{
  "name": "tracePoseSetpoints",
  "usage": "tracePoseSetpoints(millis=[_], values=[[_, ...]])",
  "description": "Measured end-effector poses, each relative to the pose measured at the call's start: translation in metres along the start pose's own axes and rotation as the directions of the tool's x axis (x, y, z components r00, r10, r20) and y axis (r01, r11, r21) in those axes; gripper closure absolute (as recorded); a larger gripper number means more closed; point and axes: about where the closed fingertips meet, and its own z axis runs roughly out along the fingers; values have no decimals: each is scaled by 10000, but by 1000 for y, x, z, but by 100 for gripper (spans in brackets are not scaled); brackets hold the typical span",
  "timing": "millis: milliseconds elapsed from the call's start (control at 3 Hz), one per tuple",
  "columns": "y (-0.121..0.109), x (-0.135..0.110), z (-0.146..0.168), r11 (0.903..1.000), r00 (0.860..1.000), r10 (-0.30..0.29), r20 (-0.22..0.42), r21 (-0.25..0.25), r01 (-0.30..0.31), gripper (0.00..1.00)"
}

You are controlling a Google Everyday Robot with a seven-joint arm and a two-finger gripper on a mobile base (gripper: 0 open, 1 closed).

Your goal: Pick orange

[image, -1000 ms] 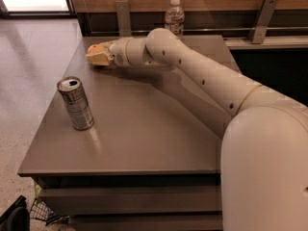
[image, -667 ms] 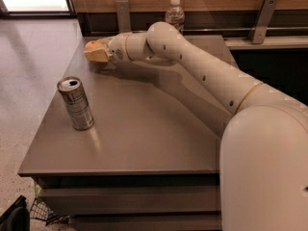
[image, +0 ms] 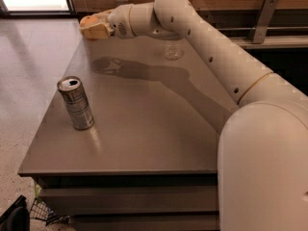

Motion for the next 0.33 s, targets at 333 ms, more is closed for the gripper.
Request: tracePoseSetpoints(millis=[333], values=[[1,-24,-11,9991,9990,-404,169,-81,405,100]])
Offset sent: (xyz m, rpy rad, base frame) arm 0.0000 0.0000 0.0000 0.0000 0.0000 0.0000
